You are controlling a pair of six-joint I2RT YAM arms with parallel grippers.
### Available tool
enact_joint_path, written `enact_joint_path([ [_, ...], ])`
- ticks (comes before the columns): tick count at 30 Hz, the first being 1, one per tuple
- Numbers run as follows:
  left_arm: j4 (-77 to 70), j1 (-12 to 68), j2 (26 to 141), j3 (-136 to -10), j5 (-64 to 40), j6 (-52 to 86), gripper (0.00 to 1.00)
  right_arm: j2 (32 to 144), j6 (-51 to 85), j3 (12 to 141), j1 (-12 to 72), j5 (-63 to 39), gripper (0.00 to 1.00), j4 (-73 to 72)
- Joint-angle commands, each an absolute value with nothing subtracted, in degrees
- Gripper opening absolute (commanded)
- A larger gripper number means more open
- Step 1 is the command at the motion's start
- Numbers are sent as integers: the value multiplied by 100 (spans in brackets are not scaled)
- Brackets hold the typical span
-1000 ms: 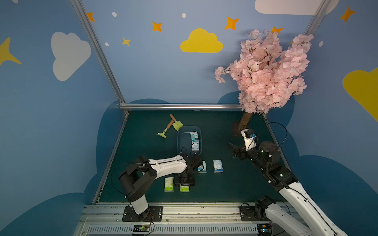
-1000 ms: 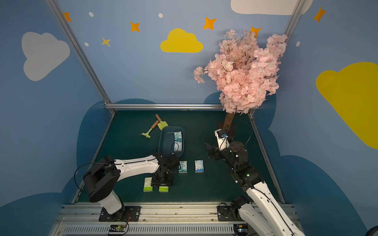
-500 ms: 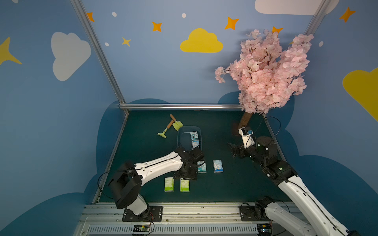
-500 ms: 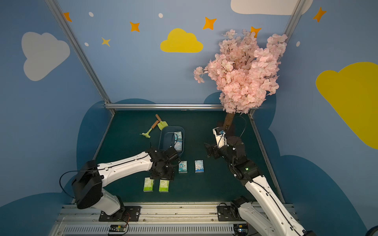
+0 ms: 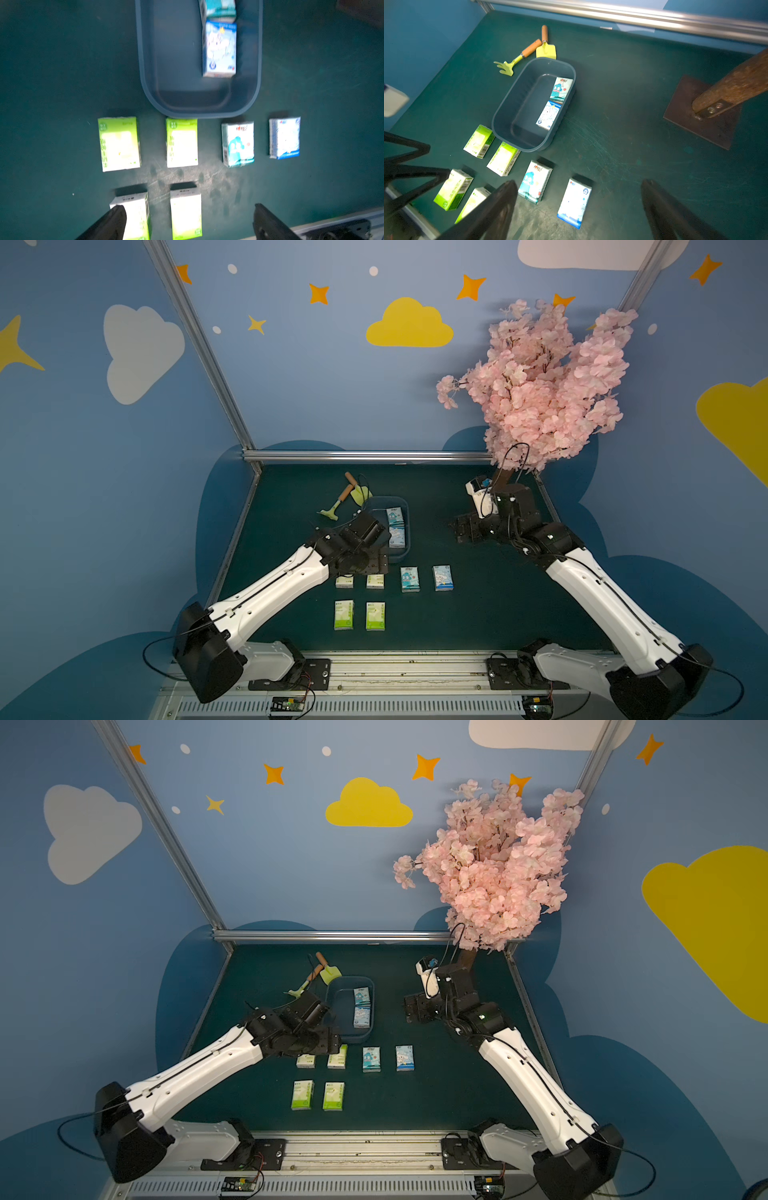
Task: Take the pocket tissues out of the storage box
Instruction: Place the pocket tissues at the center of the board.
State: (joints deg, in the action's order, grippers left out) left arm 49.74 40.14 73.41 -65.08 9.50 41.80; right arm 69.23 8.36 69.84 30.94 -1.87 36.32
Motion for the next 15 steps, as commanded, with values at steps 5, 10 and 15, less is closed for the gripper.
enact_joint_path([
  [5, 3859, 2617, 6872, -6117, 291, 4098, 99, 8099, 1554, 8086, 3696, 123, 96, 4620],
  [10, 3747, 1823, 6778, -6195, -45, 3763, 98, 9126, 1894, 9043, 3995, 114, 92, 5122],
  [15, 3390, 1187, 6588, -5935, -473, 3677, 99, 10048, 2104, 9974, 4203, 174, 88, 5541],
])
